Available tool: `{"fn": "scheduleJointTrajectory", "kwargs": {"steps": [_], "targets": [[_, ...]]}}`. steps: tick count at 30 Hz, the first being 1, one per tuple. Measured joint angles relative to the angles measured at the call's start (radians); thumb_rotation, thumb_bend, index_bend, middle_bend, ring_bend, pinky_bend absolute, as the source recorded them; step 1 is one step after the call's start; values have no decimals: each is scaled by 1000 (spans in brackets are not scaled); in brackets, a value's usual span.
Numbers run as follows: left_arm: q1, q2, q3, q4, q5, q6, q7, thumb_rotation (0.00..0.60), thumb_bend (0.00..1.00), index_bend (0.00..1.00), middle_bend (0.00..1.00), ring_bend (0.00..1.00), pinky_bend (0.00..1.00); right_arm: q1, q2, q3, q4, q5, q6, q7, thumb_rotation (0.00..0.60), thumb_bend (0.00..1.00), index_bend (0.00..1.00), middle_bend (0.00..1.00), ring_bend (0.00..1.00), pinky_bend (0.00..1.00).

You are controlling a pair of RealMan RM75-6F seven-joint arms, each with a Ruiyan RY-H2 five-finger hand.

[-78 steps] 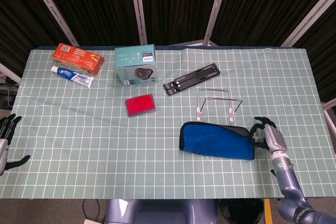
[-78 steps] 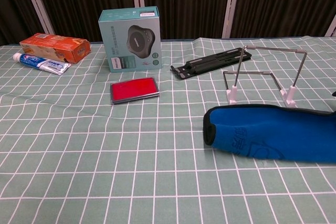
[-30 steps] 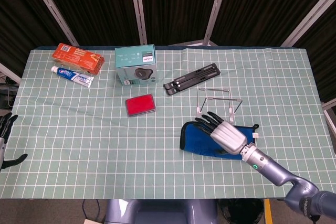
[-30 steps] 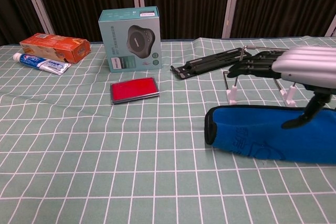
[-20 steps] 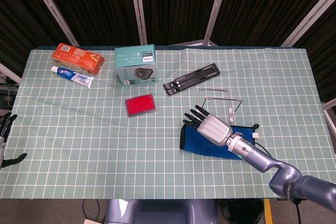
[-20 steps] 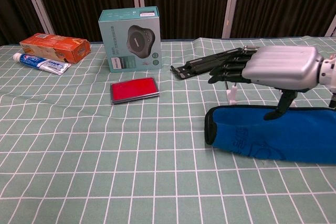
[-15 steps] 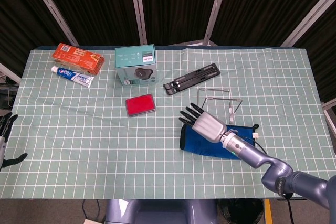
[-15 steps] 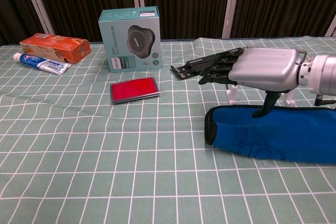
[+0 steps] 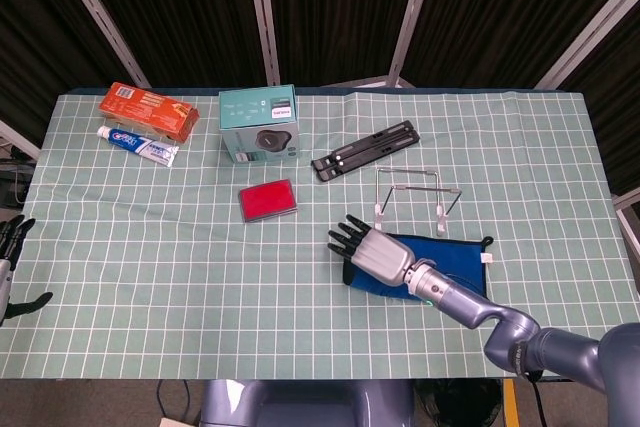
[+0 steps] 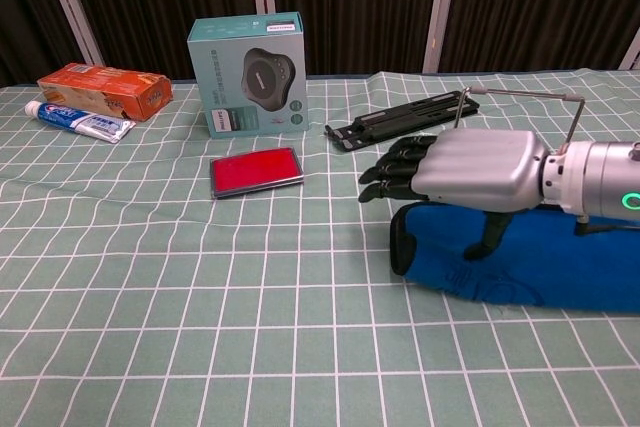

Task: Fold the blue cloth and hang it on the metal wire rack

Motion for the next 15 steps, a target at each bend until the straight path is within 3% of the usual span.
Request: {"fn": "scheduleJointTrajectory", "kwargs": {"steps": [15], "targets": [[-3, -2, 1, 3, -3, -5, 0, 600, 0, 0, 0, 0, 0, 28, -23, -3, -18, 88, -96, -125, 600, 61, 163, 0, 0, 0]]}}
